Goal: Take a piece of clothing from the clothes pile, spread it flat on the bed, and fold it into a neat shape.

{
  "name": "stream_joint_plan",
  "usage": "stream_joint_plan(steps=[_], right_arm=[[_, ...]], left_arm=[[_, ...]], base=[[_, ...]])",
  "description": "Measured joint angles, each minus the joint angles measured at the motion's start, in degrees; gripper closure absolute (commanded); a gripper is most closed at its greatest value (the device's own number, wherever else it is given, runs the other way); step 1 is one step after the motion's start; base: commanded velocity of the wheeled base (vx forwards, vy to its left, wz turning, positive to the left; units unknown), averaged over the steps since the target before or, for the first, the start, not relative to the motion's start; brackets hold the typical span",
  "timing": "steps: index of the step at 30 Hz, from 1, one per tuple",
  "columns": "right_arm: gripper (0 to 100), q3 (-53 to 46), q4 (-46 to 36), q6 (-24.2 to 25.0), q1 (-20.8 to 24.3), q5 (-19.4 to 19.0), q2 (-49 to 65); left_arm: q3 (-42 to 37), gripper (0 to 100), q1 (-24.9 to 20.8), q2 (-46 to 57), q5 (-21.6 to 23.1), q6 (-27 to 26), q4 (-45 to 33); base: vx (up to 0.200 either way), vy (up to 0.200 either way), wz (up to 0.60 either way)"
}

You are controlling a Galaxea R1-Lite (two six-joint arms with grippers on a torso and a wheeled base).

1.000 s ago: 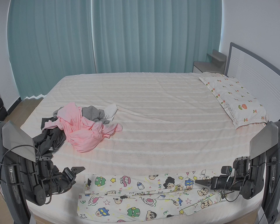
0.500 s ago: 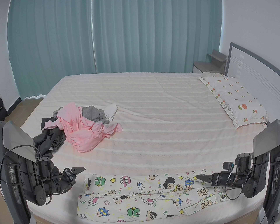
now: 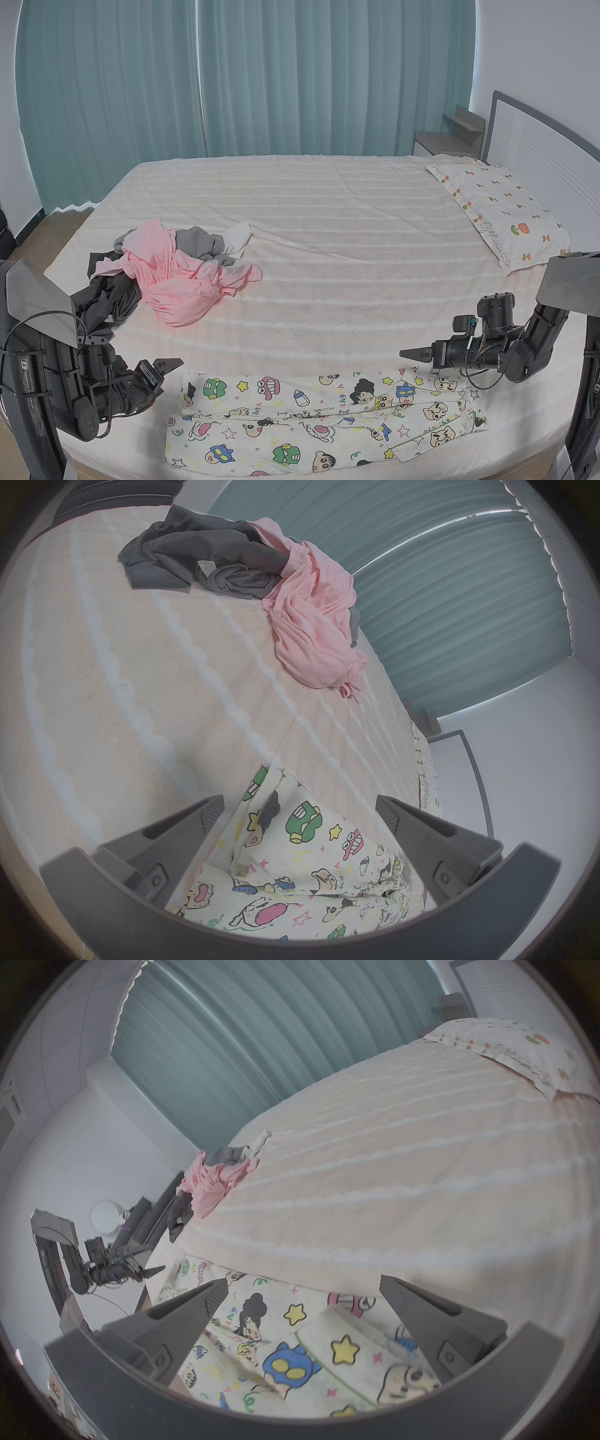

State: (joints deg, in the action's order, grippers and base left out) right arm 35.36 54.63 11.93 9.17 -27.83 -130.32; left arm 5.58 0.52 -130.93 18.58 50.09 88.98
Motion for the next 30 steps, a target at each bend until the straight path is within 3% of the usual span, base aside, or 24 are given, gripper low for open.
stream_joint_plan(steps=[4, 20, 21, 30], right_arm=[[0, 4.4, -2.0, -3.2, 0.5, -1.8, -3.1], [0, 4.0, -2.1, -5.2, 2.1, -2.1, -6.4], [100, 3.9, -2.1, -5.4, 2.1, -2.1, -6.4], [100, 3.1, -2.1, -6.2, 2.2, -2.1, -6.8]], left_arm=[[0.1, 0, 0.0, -0.1, 0.0, -0.1, 0.0], [0.3, 0, 0.0, -0.4, 0.0, -0.2, 0.0], [0.3, 0, 0.0, -0.4, 0.0, -0.2, 0.0], [0.3, 0, 0.0, -0.4, 0.0, -0.2, 0.0]], base=[[0.000, 0.000, 0.00], [0.000, 0.000, 0.00], [0.000, 0.000, 0.00], [0.000, 0.000, 0.00]])
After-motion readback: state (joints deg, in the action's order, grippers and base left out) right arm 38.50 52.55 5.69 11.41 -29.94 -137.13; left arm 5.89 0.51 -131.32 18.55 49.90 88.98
